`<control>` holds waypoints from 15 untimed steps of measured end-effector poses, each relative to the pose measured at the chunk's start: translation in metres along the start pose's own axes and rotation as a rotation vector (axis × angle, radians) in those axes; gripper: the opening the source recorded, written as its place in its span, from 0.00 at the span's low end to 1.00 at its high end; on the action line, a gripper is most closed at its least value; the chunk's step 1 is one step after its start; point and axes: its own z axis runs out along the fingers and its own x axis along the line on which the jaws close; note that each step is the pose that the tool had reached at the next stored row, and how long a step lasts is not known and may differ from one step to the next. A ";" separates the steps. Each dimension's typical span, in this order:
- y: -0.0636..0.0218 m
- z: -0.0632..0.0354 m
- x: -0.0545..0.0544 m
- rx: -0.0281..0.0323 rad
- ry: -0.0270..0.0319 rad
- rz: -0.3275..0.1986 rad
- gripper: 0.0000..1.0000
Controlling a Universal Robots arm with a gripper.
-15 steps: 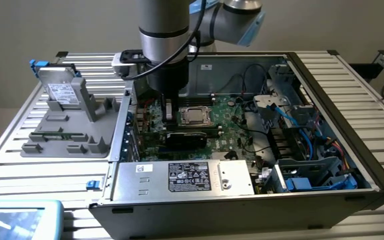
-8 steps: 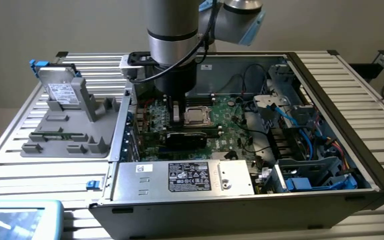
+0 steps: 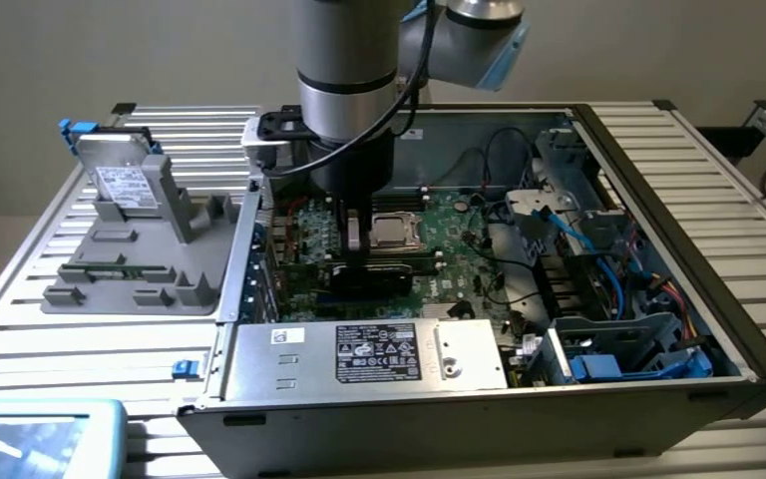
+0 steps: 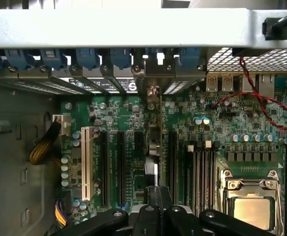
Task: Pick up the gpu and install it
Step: 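Press down on the gpu until it lock into place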
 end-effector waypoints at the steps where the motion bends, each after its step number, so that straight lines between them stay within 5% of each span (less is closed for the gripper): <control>1: 0.0000 0.0008 0.000 0.0000 -0.0005 0.000 0.12; 11: 0.0001 0.0079 0.000 -0.0013 -0.0002 0.001 0.12; 15: -0.0001 -0.0063 0.000 -0.0072 -0.0005 0.002 0.12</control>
